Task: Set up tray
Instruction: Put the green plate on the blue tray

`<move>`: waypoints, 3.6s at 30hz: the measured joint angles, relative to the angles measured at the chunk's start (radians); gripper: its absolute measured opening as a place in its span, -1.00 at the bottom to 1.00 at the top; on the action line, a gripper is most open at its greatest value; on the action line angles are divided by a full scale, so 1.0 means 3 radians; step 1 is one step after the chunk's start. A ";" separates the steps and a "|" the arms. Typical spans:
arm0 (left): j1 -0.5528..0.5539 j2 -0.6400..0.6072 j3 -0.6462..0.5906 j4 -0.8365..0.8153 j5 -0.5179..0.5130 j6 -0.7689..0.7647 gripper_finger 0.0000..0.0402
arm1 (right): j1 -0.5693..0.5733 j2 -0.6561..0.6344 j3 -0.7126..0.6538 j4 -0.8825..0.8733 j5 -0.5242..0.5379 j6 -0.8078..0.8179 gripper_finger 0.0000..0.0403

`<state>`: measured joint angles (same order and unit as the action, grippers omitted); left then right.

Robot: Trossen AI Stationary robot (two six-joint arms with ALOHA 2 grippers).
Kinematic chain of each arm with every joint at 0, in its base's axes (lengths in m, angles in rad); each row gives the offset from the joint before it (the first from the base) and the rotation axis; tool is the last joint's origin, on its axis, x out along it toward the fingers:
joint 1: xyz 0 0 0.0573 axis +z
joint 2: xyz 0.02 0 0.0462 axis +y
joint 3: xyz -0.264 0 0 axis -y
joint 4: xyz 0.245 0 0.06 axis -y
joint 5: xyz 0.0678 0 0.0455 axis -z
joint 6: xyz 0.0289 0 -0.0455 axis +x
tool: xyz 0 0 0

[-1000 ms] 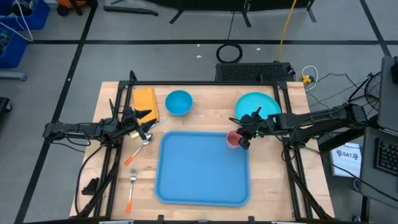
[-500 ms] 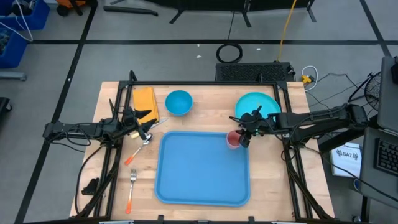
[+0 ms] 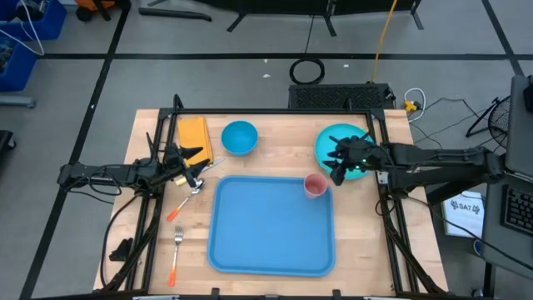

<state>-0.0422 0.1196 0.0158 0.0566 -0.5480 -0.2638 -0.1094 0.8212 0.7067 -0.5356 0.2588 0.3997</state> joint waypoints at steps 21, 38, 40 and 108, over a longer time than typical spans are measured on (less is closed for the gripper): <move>0.0000 0.0000 0.0000 -0.0003 0.0020 0.0002 0.50 | -0.0095 0.0143 -0.0195 -0.1607 -0.0445 0.0597 -0.22; 0.0000 0.0000 0.0000 -0.0003 0.0021 0.0022 0.50 | -0.0095 0.0950 -0.0661 -0.0371 -0.0521 0.0633 -0.16; -0.0001 0.0001 0.0000 -0.0003 0.0021 0.0022 0.50 | -0.0095 0.1022 -0.0679 -0.0291 -0.0532 0.0609 -0.16; -0.0001 0.0000 -0.0001 0.0001 0.0018 0.0012 0.50 | 0.1459 0.2449 0.2062 0.0634 -0.0618 -0.0982 -1.00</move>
<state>-0.0423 0.1197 0.0154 0.0570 -0.5426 -0.2604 0.3284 1.5561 1.3253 -0.3454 0.0735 0.1050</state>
